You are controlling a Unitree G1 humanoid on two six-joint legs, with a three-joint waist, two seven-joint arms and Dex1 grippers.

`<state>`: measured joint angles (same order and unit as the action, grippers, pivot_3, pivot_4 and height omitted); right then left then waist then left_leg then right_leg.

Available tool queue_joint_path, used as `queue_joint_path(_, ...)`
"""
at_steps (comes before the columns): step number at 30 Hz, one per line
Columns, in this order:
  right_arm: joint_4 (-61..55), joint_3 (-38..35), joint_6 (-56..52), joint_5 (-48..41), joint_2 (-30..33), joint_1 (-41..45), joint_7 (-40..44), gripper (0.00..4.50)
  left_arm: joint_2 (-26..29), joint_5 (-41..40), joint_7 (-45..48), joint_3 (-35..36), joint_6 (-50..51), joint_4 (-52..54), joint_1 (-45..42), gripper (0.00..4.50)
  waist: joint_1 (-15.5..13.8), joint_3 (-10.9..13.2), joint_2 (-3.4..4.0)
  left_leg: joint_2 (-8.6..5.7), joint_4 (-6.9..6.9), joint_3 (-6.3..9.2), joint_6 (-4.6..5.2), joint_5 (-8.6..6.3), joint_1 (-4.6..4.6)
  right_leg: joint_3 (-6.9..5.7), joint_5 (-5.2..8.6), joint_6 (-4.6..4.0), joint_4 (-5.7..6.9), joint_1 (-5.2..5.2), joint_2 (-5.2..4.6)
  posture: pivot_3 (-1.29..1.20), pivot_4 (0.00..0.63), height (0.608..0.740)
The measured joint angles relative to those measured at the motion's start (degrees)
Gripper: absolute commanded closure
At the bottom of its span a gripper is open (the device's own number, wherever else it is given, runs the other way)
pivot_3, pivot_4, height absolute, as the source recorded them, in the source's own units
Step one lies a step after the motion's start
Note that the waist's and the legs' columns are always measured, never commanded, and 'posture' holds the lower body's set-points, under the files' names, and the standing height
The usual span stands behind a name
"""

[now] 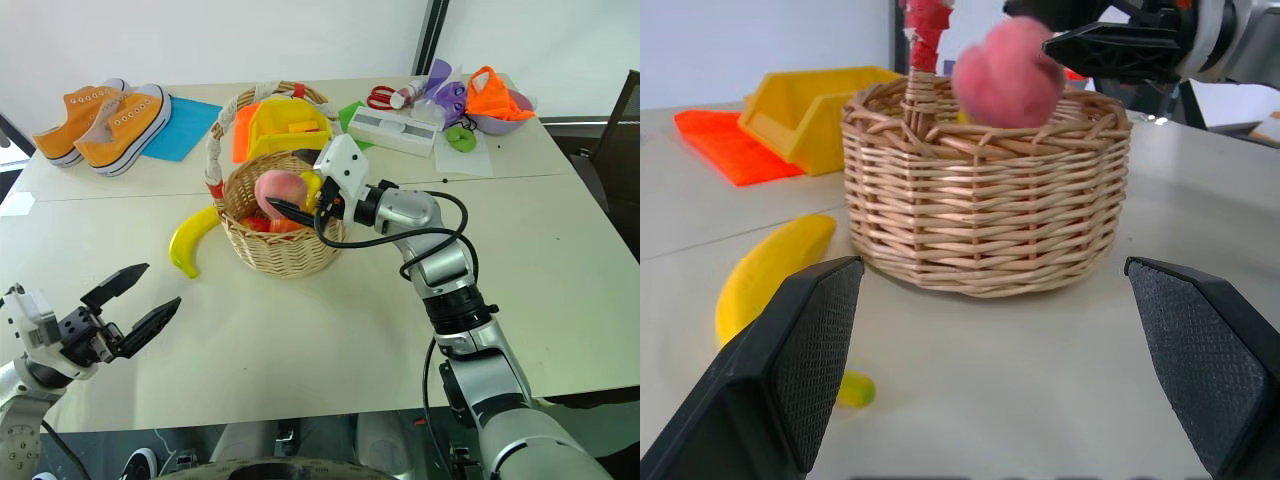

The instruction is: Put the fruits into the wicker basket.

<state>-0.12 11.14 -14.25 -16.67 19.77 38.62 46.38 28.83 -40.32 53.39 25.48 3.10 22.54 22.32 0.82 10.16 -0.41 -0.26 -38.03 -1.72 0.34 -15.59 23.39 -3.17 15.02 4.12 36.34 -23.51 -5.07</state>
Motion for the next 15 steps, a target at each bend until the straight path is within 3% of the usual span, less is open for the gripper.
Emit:
queue_joint_path(5, -7.6, -5.7, -3.7, -9.6, 3.0, -4.0, 4.9, 0.03, -0.2, 0.9, -4.4, 0.4, 0.8, -1.2, -2.7, 0.00, -0.4, 0.0, 0.00, 0.00, 0.00, 0.02, 0.01, 0.00, 0.00, -0.01, 0.00, 0.01, -0.01, 0.03, 0.00, 0.00, 0.150, 0.740)
queue_joint_path(8, -15.4, -11.0, -8.7, -17.9, 11.1, -10.3, 10.7, 0.03, -0.2, 2.5, -10.1, 1.4, 1.6, -4.1, -7.3, 0.00, -1.1, 0.0, -0.03, 0.00, -0.01, 0.04, 0.08, -0.04, 0.00, -0.02, 0.00, 0.01, -0.10, 0.09, 0.00, 0.00, 0.150, 0.740)
queue_joint_path(12, -22.0, -11.0, -10.0, -18.2, 22.6, -19.6, 19.4, 0.03, 0.2, 4.8, -17.9, 1.9, 4.8, -6.5, -14.8, 0.00, -1.4, 0.0, -0.03, 0.00, -0.01, 0.01, 0.10, -0.06, -0.01, -0.02, -0.03, 0.07, -0.12, 0.10, 0.00, 0.00, 0.150, 0.740)
queue_joint_path(15, -23.6, -10.1, -8.6, -16.7, 24.4, -20.9, 21.3, 0.03, 0.9, 6.2, -23.5, -0.8, 11.0, -6.8, -20.1, 0.00, -1.0, 0.0, -0.03, 0.03, -0.05, 0.01, 0.09, -0.04, -0.06, -0.01, -0.09, 0.17, -0.08, 0.12, 0.04, 0.00, 0.150, 0.740)
